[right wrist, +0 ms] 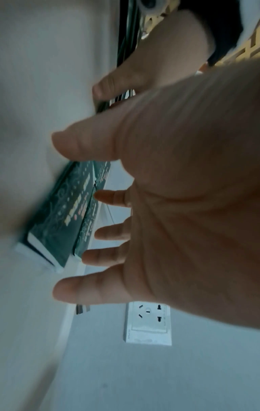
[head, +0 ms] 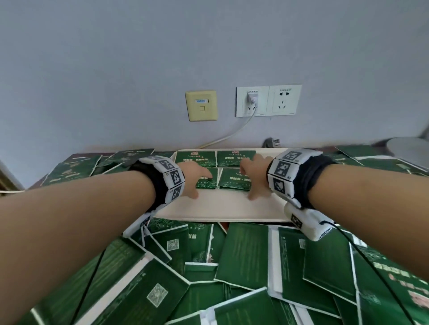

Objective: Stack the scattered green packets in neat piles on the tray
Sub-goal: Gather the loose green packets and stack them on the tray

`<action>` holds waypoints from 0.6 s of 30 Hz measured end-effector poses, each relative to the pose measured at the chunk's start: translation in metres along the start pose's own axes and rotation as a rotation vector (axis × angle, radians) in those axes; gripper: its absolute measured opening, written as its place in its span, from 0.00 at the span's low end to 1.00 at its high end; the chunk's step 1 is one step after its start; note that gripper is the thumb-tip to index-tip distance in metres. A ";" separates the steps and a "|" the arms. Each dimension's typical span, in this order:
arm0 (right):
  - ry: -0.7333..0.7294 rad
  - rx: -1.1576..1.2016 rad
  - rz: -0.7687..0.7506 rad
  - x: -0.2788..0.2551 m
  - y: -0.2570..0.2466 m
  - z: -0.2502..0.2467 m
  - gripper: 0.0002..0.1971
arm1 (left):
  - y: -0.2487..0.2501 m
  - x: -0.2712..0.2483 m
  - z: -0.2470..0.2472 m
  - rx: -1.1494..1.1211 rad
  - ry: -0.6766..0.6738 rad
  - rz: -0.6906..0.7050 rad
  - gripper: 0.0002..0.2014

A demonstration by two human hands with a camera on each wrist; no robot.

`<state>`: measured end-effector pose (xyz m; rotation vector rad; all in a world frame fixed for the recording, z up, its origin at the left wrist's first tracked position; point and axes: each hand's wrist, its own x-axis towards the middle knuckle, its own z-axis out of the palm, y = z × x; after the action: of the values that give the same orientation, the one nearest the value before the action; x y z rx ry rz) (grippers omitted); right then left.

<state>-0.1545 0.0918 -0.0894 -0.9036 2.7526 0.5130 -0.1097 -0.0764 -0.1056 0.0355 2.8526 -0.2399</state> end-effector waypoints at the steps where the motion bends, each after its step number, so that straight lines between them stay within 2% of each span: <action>1: -0.004 0.023 -0.020 -0.002 -0.002 0.002 0.37 | 0.000 0.000 0.000 0.006 0.011 0.001 0.32; 5: -0.089 0.056 -0.107 -0.004 -0.011 0.009 0.36 | 0.001 -0.001 0.000 0.010 0.024 -0.005 0.30; 18: -0.098 0.244 -0.039 0.003 -0.008 0.013 0.36 | -0.003 0.008 0.000 0.072 -0.005 -0.074 0.28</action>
<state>-0.1513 0.0892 -0.1045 -0.8473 2.6300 0.2023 -0.1174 -0.0797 -0.1077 -0.0564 2.8423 -0.3577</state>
